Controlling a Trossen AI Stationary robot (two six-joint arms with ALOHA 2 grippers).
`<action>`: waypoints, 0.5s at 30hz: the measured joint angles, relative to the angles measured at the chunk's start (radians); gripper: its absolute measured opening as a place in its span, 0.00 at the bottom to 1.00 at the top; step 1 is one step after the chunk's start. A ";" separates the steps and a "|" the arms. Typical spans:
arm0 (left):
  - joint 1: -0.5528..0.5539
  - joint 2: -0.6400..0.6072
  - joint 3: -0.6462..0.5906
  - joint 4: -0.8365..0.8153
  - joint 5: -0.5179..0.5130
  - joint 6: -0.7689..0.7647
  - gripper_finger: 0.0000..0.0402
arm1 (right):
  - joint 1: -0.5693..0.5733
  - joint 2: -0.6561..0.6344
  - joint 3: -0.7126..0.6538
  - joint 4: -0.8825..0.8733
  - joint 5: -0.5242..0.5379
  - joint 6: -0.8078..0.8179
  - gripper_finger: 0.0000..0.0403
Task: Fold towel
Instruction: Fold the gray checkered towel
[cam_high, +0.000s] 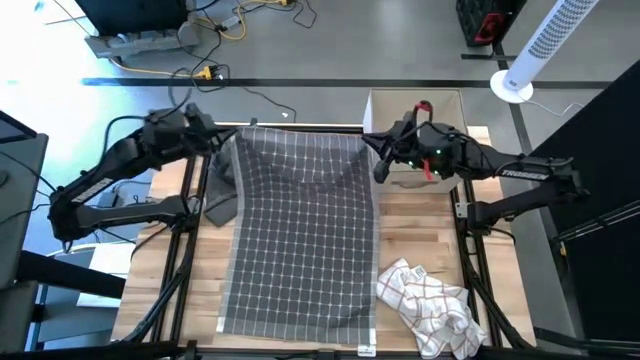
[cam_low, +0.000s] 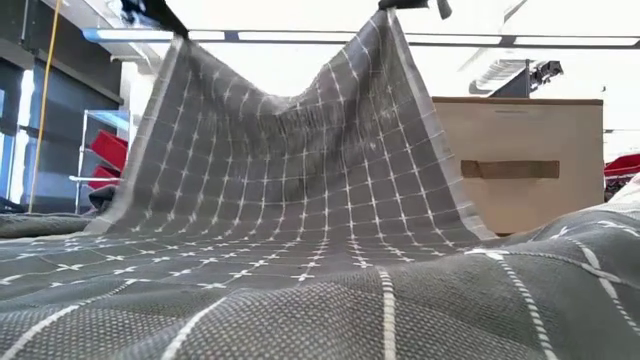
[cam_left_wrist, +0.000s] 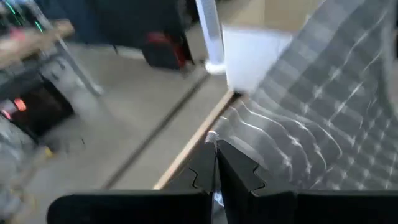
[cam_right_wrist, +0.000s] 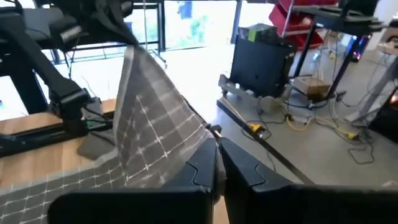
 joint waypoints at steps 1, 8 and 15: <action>0.030 0.010 -0.015 0.006 0.059 0.000 0.00 | 0.000 -0.001 0.000 -0.007 -0.005 0.013 0.00; 0.113 0.013 -0.076 -0.012 0.437 -0.084 0.00 | 0.043 0.000 -0.001 -0.165 -0.191 0.175 0.00; 0.109 -0.105 -0.074 -0.235 0.669 -0.186 0.00 | 0.197 0.003 -0.001 -0.279 -0.343 0.322 0.00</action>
